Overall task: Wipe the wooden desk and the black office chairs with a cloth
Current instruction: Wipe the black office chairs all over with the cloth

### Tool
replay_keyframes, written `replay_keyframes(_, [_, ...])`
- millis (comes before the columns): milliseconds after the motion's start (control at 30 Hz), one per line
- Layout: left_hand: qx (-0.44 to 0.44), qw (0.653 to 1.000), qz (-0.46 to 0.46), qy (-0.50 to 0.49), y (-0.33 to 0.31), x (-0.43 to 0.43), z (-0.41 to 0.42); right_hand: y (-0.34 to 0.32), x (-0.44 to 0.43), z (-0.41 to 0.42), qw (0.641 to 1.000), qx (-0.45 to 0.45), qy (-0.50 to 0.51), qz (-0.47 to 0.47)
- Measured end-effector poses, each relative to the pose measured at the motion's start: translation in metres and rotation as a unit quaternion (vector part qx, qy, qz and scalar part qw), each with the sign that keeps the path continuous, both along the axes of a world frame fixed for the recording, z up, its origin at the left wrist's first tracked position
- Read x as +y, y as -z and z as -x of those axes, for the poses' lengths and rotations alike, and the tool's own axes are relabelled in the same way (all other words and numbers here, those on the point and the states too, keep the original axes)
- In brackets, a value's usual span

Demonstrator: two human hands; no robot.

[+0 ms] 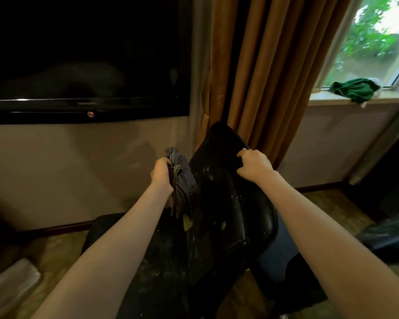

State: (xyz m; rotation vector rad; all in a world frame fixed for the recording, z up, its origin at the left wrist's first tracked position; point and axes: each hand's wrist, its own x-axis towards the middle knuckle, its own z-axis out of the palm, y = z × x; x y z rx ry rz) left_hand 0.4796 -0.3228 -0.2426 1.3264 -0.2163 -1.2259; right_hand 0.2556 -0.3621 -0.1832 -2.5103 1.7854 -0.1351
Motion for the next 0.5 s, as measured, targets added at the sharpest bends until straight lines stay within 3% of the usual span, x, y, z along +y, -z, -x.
replay_keyframes(133, [-0.012,1.0,-0.006,0.003,-0.006,0.001,-0.011,-0.004,-0.011,-0.001,1.0,-0.016,-0.01,-0.018])
replay_keyframes(367, [-0.039,0.999,0.008,-0.021,-0.024,-0.013,-0.006,-0.019,-0.032,0.008,0.977,-0.208,0.003,-0.054])
replay_keyframes(500, [-0.062,0.996,-0.001,-0.065,-0.032,-0.046,-0.002,-0.026,-0.064,0.002,0.985,-0.17,-0.001,-0.035])
